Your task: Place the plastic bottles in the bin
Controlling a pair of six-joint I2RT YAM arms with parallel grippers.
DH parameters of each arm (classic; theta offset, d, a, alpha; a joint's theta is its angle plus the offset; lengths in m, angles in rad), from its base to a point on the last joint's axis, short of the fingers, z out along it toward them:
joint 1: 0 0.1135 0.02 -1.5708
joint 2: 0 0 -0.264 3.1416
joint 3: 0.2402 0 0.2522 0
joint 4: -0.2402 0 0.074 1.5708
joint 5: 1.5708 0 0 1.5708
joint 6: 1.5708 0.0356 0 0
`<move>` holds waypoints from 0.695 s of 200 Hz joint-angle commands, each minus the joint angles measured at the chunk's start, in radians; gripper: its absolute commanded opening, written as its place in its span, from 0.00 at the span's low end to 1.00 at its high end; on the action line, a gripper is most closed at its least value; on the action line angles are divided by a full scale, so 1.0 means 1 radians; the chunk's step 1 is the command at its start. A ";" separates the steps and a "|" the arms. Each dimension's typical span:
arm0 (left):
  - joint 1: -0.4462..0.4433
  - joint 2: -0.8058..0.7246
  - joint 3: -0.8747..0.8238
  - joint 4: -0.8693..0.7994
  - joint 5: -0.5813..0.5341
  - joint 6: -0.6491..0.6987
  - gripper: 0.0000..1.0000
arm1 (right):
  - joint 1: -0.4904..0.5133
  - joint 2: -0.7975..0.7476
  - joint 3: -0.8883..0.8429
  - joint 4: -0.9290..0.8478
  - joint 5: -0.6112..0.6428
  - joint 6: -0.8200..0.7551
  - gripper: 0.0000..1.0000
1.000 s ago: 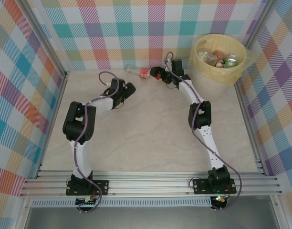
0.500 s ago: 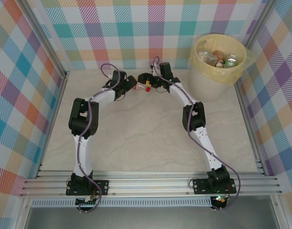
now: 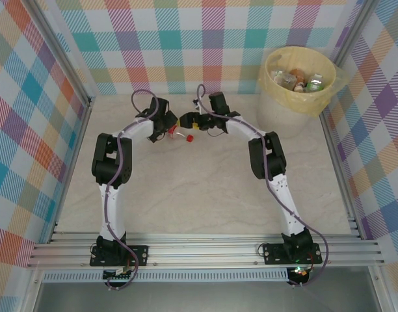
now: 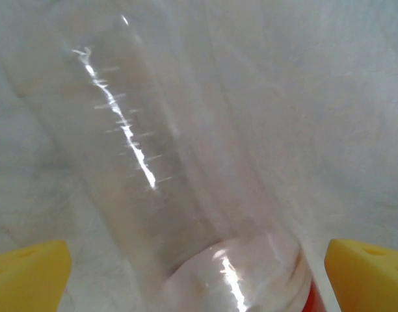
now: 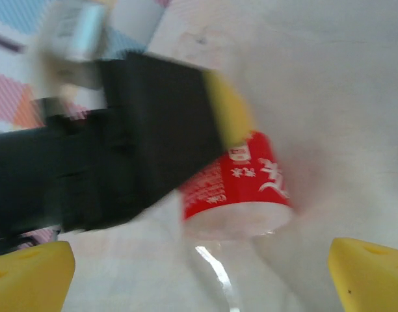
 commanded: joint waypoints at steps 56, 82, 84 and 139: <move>-0.018 0.022 -0.001 -0.105 0.007 -0.040 0.89 | 0.022 -0.409 -0.398 0.233 0.126 -0.129 1.00; -0.020 0.010 -0.029 -0.082 0.018 -0.020 0.81 | 0.017 -0.505 -0.501 0.266 0.200 -0.129 1.00; -0.020 0.009 -0.032 -0.078 0.021 -0.017 0.80 | 0.017 -0.511 -0.506 0.267 0.209 -0.128 1.00; -0.026 -0.115 -0.181 0.151 0.156 0.090 0.59 | -0.022 -0.679 -0.655 0.234 0.413 0.001 1.00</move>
